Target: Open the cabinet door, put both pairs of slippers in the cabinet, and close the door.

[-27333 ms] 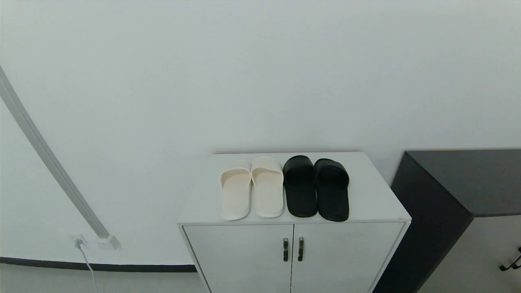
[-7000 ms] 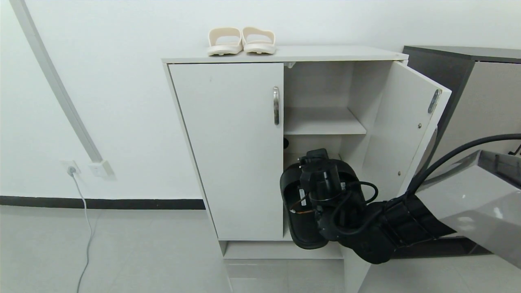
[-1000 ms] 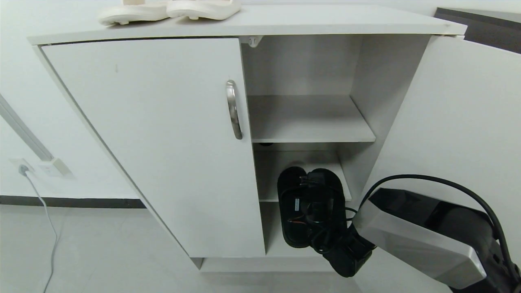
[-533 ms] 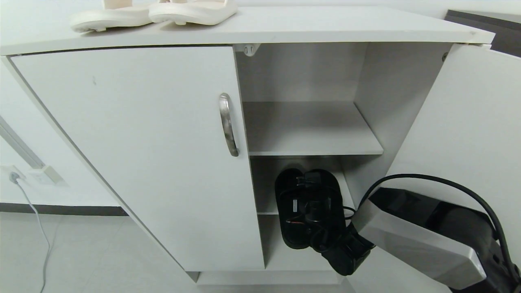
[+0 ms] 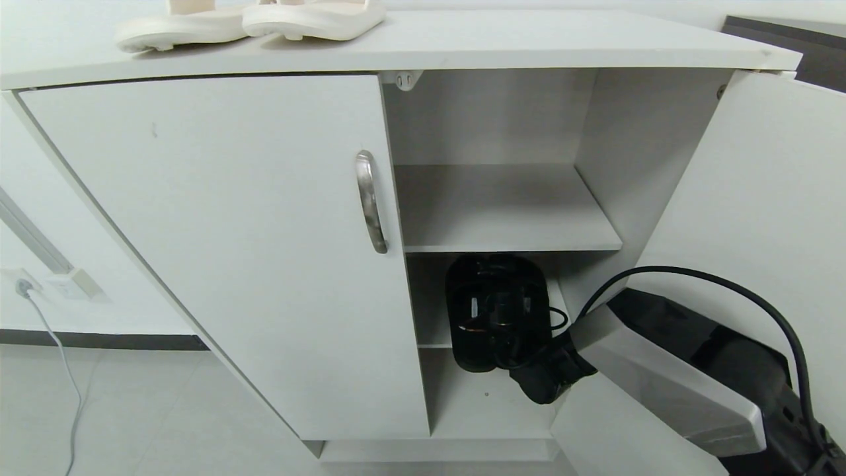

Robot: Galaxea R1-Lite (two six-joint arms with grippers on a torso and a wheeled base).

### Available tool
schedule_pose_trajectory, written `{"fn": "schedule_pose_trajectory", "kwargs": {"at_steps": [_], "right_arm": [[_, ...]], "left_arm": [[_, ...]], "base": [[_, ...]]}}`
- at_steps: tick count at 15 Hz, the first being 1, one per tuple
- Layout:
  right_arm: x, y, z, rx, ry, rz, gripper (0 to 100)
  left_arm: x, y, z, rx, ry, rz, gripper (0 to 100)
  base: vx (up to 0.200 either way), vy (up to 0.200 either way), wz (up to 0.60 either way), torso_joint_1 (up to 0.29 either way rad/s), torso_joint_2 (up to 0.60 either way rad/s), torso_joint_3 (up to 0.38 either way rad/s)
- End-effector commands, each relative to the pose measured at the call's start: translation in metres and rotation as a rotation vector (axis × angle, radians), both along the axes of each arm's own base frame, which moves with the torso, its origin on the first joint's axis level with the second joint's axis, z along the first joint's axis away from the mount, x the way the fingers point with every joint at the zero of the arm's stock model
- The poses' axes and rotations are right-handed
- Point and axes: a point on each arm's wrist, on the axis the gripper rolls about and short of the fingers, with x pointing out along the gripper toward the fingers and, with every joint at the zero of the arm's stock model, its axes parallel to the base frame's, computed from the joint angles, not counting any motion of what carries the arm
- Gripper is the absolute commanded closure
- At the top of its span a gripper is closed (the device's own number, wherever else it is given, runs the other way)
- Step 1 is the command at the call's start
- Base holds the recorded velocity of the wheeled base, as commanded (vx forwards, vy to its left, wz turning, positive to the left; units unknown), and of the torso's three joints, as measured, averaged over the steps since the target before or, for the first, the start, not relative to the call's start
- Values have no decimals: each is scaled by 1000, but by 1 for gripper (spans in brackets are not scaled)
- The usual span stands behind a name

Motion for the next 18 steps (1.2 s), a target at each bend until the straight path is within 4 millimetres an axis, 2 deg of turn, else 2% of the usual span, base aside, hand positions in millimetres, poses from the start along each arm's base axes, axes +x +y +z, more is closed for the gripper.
{"fn": "schedule_pose_trajectory", "kwargs": {"at_steps": [1,8,9,14,18], "right_arm": [[17,-1,-11,0,-2,-20,100],[27,-7,-10,6,-4,-24,100],[28,-7,-12,2,2,-24,0],[24,-6,-19,-15,22,-10,0],[5,-8,-4,-11,14,6,0]], "left_arm": [[0,0,0,0,1,0,100],[0,0,0,0,1,0,100],[0,0,0,0,1,0,100],[0,0,0,0,1,0,100],[0,0,0,1,1,-1,100]], "base": [[0,0,0,0,0,0],[0,0,0,0,0,0],[0,0,0,0,0,0],[0,0,0,0,0,0],[0,0,0,0,0,0]]}}
